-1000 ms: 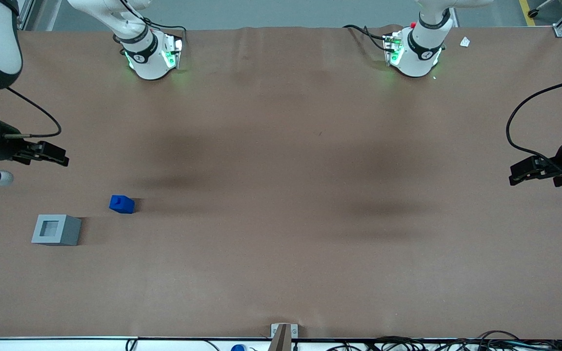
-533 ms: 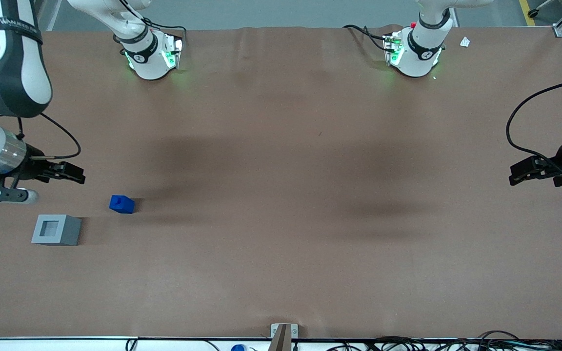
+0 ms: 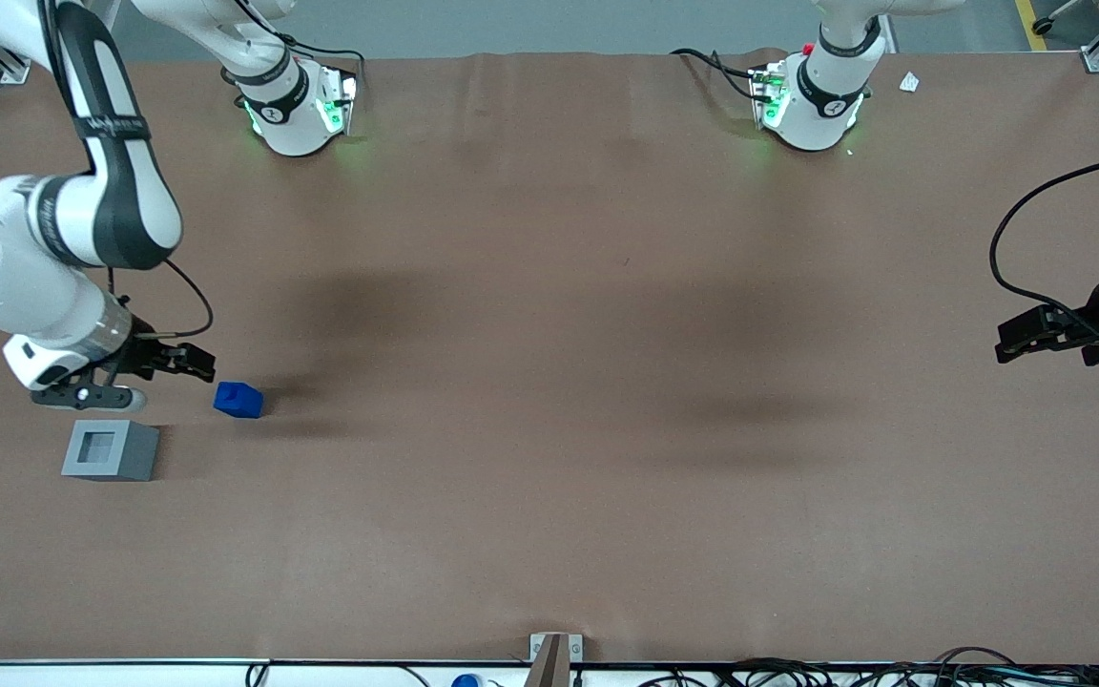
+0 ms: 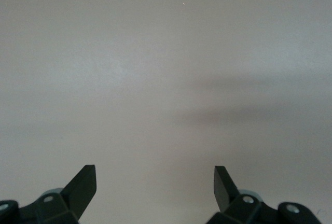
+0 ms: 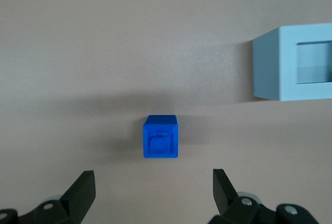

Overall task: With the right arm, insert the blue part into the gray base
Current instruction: 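Close the right gripper on the blue block and lift it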

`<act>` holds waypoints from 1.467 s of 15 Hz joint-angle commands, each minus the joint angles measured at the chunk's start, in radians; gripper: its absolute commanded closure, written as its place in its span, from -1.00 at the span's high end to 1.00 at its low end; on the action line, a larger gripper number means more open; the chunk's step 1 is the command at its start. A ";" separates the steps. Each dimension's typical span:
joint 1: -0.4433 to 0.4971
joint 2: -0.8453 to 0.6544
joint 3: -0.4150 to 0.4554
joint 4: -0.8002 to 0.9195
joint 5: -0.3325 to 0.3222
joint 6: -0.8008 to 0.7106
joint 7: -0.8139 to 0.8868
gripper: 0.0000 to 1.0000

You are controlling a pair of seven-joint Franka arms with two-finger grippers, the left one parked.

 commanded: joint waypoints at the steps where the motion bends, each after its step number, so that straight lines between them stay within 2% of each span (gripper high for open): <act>1: -0.003 0.063 0.005 -0.006 0.004 0.072 0.007 1.00; 3: 0.000 0.106 0.007 -0.003 0.004 0.116 0.007 0.99; 5: 0.002 0.141 0.007 -0.004 0.004 0.135 0.006 0.78; 8: 0.004 0.183 0.008 0.004 0.004 0.138 0.006 0.62; 13: 0.007 0.203 0.008 0.011 0.004 0.138 0.006 0.16; 19: 0.001 0.206 0.007 0.037 0.004 0.121 -0.004 -0.74; 21: -0.013 0.177 0.008 0.042 0.005 0.065 -0.008 -0.91; 22: -0.015 0.158 0.007 0.057 0.005 0.031 -0.010 -0.91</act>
